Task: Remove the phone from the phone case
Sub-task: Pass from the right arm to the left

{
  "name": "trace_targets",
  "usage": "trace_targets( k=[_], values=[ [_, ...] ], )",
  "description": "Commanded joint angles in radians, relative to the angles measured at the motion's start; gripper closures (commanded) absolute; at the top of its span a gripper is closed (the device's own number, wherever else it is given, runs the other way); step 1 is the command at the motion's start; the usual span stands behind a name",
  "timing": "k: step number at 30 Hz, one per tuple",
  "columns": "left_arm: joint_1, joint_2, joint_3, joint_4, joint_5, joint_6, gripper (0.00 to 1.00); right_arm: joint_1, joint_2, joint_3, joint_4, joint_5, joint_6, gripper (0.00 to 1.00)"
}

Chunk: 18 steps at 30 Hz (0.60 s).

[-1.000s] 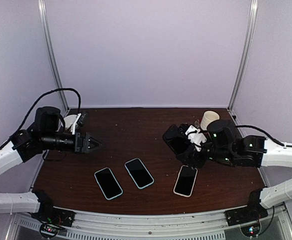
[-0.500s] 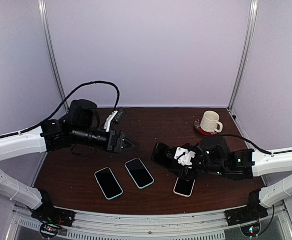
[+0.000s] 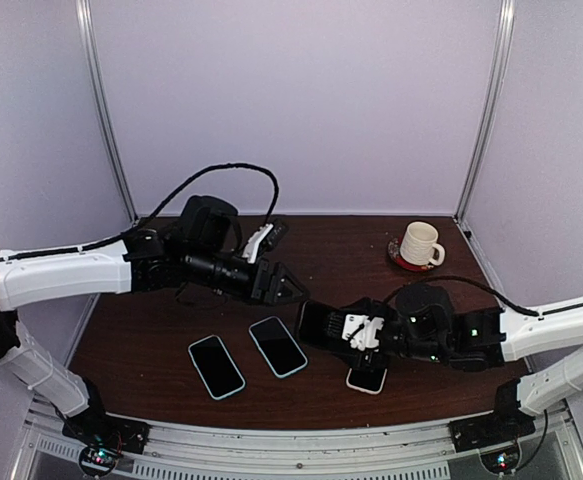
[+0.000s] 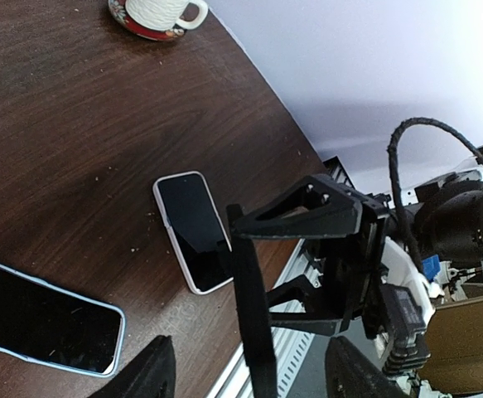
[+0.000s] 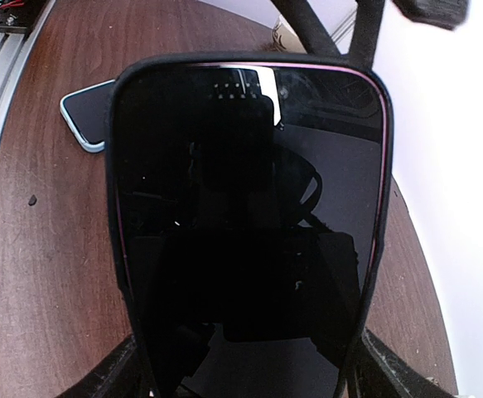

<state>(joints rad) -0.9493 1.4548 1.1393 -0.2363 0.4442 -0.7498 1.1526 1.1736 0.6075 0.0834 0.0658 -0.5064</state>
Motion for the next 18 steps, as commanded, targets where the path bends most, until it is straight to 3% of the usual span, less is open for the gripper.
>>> trace_targets(
  k=[1, 6, 10, 18],
  values=[
    [-0.024, 0.038, 0.062, 0.019, 0.002, 0.014, 0.38, 0.014, 0.012, 0.015, 0.074, 0.039, -0.017, 0.47],
    [-0.04, 0.083, 0.094, -0.032, -0.023, 0.034, 0.47, 0.016, 0.018, 0.018, 0.072, 0.042, -0.017, 0.48],
    [-0.05, 0.115, 0.12, -0.078, -0.04, 0.05, 0.49, 0.017, 0.024, 0.023, 0.069, 0.045, -0.017, 0.48],
    [-0.061, 0.146, 0.148, -0.136, -0.074, 0.078, 0.75, 0.018, 0.038, 0.037, 0.055, 0.046, -0.015, 0.47]
  ],
)
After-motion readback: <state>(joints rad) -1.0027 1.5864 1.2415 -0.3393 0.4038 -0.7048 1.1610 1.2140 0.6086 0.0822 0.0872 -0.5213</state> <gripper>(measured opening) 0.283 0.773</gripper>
